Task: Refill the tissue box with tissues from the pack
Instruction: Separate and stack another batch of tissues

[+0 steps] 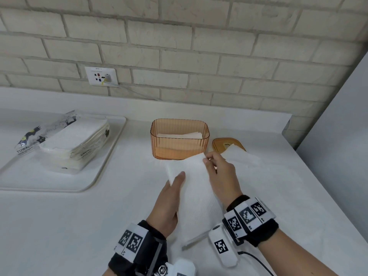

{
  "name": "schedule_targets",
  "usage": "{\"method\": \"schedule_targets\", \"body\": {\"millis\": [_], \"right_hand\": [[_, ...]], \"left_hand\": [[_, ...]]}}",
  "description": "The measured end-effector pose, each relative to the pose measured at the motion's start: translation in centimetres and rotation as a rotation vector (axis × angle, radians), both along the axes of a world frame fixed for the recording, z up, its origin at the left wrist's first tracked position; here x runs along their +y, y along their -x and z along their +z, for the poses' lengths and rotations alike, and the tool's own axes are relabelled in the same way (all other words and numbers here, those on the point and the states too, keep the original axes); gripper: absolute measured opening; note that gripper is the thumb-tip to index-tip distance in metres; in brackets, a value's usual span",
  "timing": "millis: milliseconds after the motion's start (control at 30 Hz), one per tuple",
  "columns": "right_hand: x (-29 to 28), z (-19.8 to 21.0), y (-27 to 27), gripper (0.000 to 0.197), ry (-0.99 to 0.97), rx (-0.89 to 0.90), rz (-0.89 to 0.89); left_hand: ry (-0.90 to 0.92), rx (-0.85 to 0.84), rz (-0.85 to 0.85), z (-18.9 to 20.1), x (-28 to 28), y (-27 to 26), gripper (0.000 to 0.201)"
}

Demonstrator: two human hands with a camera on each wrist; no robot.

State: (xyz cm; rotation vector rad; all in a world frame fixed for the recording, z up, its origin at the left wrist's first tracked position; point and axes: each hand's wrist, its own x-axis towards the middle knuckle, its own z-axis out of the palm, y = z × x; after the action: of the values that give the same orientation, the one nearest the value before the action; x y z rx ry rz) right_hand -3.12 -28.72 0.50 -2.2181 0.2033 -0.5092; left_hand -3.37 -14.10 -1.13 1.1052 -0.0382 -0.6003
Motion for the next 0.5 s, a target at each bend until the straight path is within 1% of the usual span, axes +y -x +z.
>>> {"method": "schedule_targets", "body": {"millis": [67,133,233,300,333,367,433,500], "right_hand": [[0.1,0.0,0.2,0.013,0.042,0.026,0.008],[0.1,0.2,0.6,0.017,0.013,0.056,0.021],[-0.7,0.8,1.8,0.038,-0.186,0.171,0.095],[-1.1,1.1,2.6,0.049,-0.349,0.288,0.226],[-1.2,1.1,2.8,0.051,-0.406,0.31,0.287],[-1.2,1.0,2.9,0.05,-0.429,0.299,0.324],[-1.1,1.3,2.8,0.049,-0.436,0.206,0.357],[-1.1,1.4,2.6,0.056,-0.432,0.123,0.368]], "left_hand": [[-0.029,-0.027,0.015,-0.1,0.0,-0.2,0.031],[-0.023,-0.046,0.037,-0.1,0.2,-0.4,0.029],[-0.013,-0.113,0.089,0.5,0.6,-0.8,0.03],[-0.032,-0.214,0.119,1.2,0.9,-1.1,0.026],[-0.06,-0.282,0.131,1.6,0.9,-1.2,0.023],[-0.096,-0.358,0.142,2.0,0.9,-1.3,0.02],[-0.135,-0.492,0.142,2.8,0.9,-1.4,0.02],[-0.136,-0.562,0.125,3.2,1.3,-1.6,0.029]]}}
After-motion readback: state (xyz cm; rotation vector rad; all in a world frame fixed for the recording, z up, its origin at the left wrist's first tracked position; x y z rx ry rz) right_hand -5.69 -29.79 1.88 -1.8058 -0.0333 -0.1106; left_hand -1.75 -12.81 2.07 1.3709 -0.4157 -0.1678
